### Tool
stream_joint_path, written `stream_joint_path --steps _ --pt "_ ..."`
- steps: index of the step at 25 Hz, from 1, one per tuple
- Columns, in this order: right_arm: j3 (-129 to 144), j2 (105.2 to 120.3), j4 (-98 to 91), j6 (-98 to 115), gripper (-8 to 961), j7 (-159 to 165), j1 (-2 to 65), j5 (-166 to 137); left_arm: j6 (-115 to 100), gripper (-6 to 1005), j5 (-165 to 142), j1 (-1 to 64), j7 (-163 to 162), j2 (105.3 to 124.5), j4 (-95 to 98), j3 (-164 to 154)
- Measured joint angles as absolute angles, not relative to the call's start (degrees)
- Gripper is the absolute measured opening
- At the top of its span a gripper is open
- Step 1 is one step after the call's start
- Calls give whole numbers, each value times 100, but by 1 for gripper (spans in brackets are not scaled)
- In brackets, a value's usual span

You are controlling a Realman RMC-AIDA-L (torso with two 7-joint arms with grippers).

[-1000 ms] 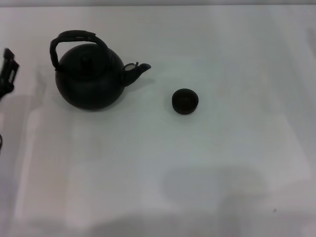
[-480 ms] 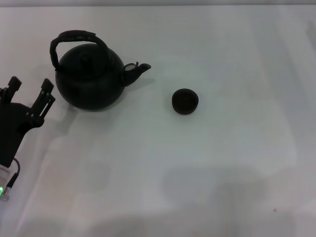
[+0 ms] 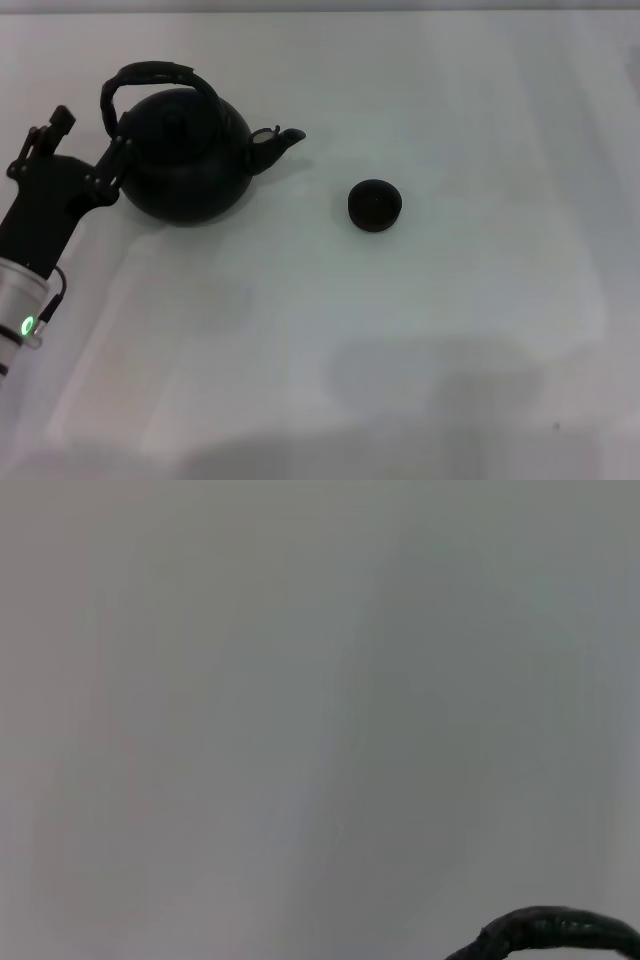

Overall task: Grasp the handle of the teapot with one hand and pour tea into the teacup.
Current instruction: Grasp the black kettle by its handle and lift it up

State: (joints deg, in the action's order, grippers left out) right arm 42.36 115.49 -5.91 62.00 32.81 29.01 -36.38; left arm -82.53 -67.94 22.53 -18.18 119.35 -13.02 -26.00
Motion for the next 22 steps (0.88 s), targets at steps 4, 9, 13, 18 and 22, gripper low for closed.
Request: stream_joint_path --steps 4,9,13,18,22 --pt "4236 11554 -593 6196 829 3293 2843 -3635 -8021 815 -6788 2369 -1808 11939 -1212 -2583" --pt "4236 11557 -588 6196 829 3311 2837 -3631 -7766 815 -6791 2434 -1804 11944 -1166 -2380" --pt "4236 11565 -585 6195 829 3314 2842 -3629 -7563 816 -6791 2480 -1801 11942 -1140 -2327" --pt "4236 11566 -574 6196 829 3316 2862 -3629 -7397 808 -6788 2537 -1799 11938 -1131 -2163" --pt "4236 11567 -568 6196 829 3325 2870 -3629 -7346 795 -6861 2554 -1668 11936 -1062 -2187"
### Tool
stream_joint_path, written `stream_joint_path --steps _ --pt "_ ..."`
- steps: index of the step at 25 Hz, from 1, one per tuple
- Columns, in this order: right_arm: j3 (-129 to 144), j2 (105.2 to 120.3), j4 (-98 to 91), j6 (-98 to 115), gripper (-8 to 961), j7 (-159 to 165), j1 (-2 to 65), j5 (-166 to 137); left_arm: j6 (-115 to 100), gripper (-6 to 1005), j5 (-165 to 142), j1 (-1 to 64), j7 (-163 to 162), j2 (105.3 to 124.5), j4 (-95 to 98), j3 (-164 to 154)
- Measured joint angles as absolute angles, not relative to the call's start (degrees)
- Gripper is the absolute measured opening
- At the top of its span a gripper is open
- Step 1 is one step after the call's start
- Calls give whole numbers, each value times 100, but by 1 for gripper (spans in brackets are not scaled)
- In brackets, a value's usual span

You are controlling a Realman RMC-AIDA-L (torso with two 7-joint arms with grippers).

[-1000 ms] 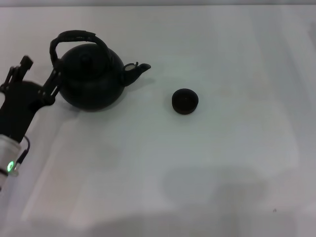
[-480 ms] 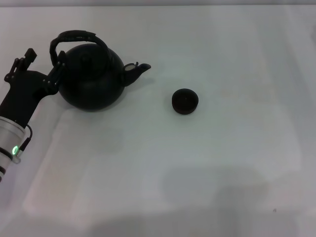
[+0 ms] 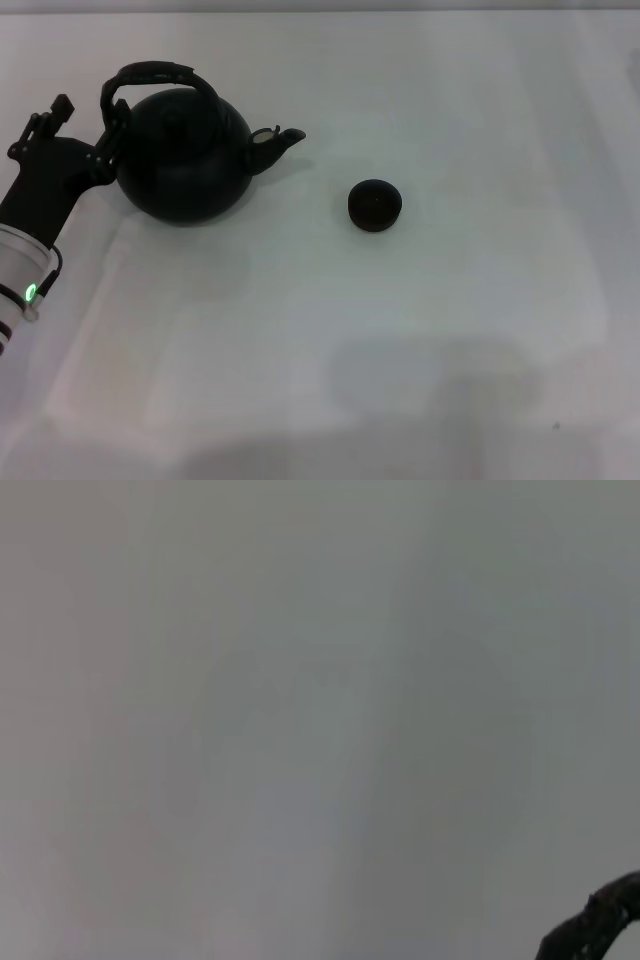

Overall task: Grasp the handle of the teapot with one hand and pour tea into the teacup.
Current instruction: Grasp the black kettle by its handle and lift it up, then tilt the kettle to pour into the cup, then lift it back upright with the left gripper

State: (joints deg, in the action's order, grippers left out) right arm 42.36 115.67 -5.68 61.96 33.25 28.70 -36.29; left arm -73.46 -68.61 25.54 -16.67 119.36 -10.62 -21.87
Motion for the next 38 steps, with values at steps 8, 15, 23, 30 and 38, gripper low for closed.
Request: stream_joint_path --steps 8,15,23,30,38 --pt "4236 11567 -556 6196 829 3339 2882 -3630 -7201 656 -6868 2610 -1600 11934 -1052 -2170" --pt "4236 11566 -553 6196 829 3340 2883 -3630 -7232 338 -6867 2666 -1636 11936 -1012 -2164" --pt "4236 11566 -553 6196 829 3423 2883 -3630 -7534 130 -6865 2686 -1658 11915 -951 -2174" --pt "4236 11566 -553 6196 829 3422 2883 -3630 -7877 129 -6867 2710 -1938 11909 -543 -2200" --pt "4237 11566 -549 6196 829 3421 2883 -3630 -7878 128 -7431 3161 -2287 11874 335 -2225"
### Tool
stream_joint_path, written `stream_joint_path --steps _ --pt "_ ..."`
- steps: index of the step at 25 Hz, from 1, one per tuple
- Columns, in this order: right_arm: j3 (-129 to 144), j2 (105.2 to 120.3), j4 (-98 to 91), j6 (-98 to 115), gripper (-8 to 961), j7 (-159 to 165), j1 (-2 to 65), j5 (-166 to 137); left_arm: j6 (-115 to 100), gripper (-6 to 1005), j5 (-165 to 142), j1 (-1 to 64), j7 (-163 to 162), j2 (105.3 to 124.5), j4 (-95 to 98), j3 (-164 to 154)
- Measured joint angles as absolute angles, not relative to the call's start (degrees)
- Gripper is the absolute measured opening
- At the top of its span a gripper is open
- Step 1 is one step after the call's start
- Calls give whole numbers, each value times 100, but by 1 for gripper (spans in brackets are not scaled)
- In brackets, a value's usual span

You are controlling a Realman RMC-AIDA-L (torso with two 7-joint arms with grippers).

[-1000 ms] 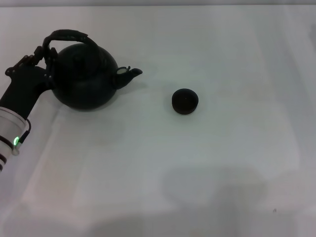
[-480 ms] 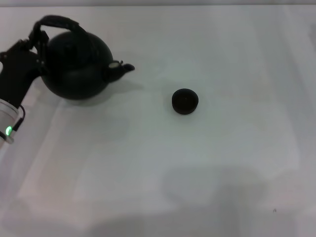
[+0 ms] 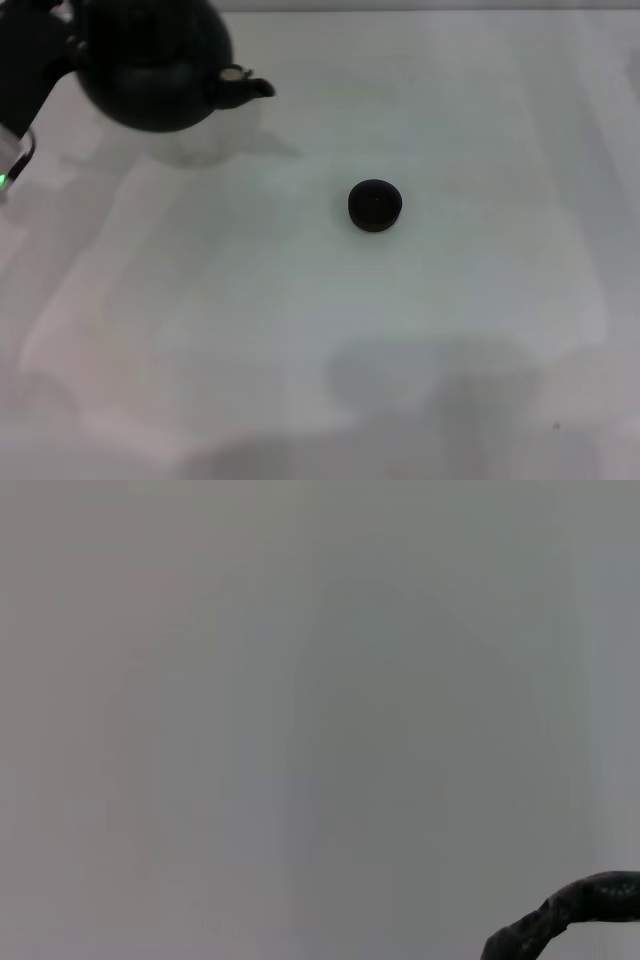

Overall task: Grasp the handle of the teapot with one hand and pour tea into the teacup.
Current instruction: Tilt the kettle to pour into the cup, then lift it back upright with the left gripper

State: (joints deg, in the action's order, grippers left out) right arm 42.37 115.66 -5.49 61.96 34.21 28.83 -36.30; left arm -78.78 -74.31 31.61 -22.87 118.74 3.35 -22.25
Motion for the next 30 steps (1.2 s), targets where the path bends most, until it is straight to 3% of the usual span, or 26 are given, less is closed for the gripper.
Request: stream_joint_path --steps 9,30 --pt "4236 11573 -536 6095 829 3419 2886 -3630 -7346 128 -8040 3714 -1546 11924 361 -2224" --pt "4227 11601 -386 6072 829 3657 2978 -3630 -7018 121 -8249 4050 439 11954 -601 -2233"
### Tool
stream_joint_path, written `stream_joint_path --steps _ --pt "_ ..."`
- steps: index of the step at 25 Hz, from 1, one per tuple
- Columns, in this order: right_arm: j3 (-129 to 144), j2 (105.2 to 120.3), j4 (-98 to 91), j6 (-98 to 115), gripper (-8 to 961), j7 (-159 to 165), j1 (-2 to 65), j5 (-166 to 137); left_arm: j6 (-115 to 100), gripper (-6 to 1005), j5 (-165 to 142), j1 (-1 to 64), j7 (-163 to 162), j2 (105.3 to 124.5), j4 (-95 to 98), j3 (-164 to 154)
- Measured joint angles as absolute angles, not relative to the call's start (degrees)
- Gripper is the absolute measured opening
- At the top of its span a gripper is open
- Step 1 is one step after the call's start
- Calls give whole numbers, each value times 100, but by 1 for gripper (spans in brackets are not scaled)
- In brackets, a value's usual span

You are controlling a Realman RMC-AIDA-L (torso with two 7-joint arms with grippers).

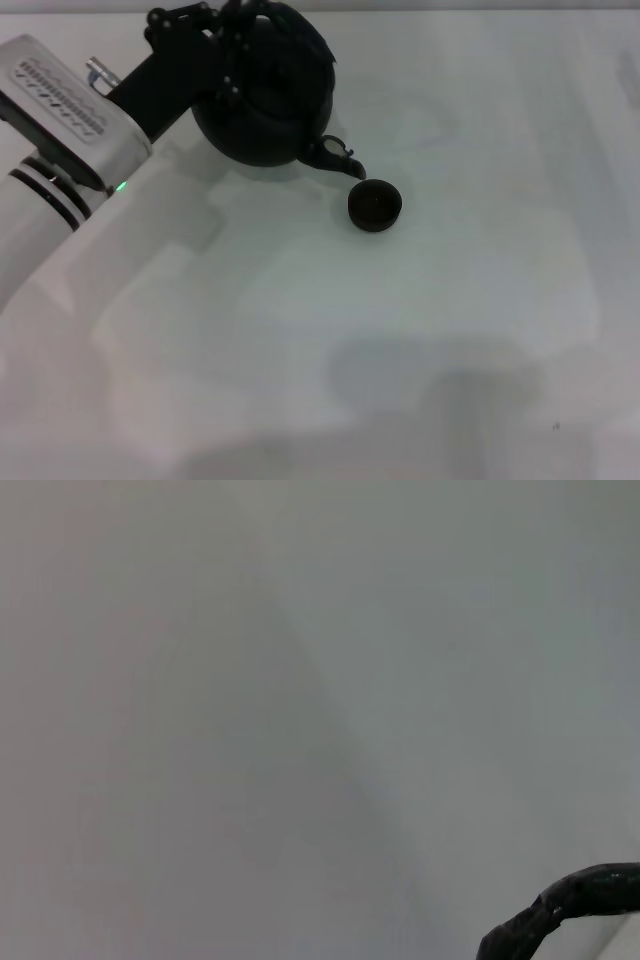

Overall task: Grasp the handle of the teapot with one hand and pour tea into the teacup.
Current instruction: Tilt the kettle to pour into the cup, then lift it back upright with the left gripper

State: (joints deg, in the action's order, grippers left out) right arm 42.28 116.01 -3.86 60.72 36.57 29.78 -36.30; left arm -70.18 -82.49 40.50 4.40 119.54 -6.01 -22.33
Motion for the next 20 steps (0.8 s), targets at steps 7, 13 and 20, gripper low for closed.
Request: stream_joint_path --steps 7,13,20 --pt "4227 11613 -376 6072 829 3656 2995 -3585 -7001 115 -8514 4204 1050 11951 -616 -2233" --pt "4227 11610 -325 6073 829 3656 3025 -3490 -6952 112 -8613 4326 1401 11940 -565 -2232" --pt "4227 11610 -325 6073 829 3657 3043 -3481 -6856 106 -8666 4412 1476 11933 -562 -2232"
